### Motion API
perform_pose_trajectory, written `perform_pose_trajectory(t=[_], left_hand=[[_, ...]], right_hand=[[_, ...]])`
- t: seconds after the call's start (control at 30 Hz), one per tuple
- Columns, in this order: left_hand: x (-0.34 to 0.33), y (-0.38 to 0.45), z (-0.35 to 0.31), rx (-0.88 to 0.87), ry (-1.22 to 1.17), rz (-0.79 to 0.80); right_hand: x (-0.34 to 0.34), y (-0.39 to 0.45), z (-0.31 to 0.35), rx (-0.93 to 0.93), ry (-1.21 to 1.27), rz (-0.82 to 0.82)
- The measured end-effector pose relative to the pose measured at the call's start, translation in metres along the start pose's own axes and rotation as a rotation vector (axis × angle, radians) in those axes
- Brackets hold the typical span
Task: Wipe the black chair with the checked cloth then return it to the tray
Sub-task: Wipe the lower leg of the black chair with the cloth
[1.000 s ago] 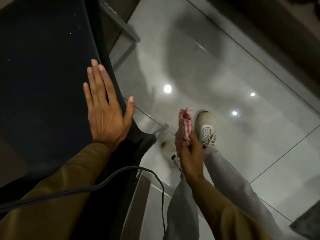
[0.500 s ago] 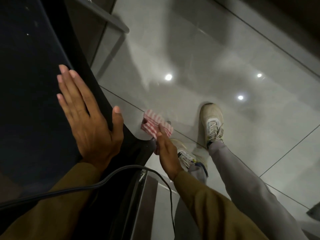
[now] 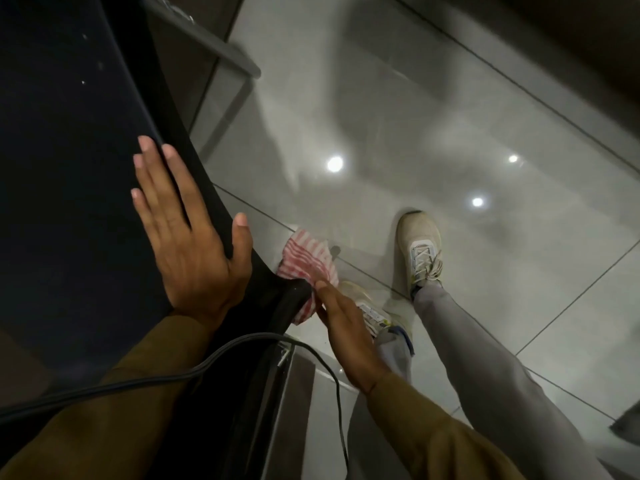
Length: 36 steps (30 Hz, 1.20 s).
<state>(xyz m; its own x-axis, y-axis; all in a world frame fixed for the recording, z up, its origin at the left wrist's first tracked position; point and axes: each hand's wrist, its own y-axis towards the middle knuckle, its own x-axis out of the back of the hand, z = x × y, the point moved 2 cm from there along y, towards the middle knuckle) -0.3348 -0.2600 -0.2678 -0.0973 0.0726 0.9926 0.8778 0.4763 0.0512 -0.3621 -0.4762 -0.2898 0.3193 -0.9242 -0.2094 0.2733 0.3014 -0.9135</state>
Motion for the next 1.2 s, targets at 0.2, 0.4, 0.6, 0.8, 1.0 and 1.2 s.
perform_pose_trajectory(t=[0.2, 0.4, 0.6, 0.8, 1.0, 1.2], left_hand=[[0.001, -0.002, 0.001, -0.005, -0.028, -0.001], [0.001, -0.001, 0.000, -0.004, -0.038, -0.014], [0.001, 0.000, 0.001, -0.005, -0.048, -0.007], [0.004, 0.001, 0.000, 0.012, -0.041, 0.020], [0.008, 0.001, -0.006, 0.019, -0.054, 0.026], [0.007, 0.001, -0.008, 0.018, -0.064, -0.005]], right_hand=[[0.013, 0.032, -0.005, 0.105, -0.270, 0.058], [0.029, 0.104, -0.027, 0.058, -0.492, 0.000], [0.022, 0.112, -0.020, -0.038, -0.443, -0.050], [0.017, 0.011, -0.002, 0.123, -0.170, 0.106], [0.019, 0.035, -0.009, 0.199, -0.291, 0.055], [0.029, 0.092, -0.029, 0.128, -0.448, -0.029]])
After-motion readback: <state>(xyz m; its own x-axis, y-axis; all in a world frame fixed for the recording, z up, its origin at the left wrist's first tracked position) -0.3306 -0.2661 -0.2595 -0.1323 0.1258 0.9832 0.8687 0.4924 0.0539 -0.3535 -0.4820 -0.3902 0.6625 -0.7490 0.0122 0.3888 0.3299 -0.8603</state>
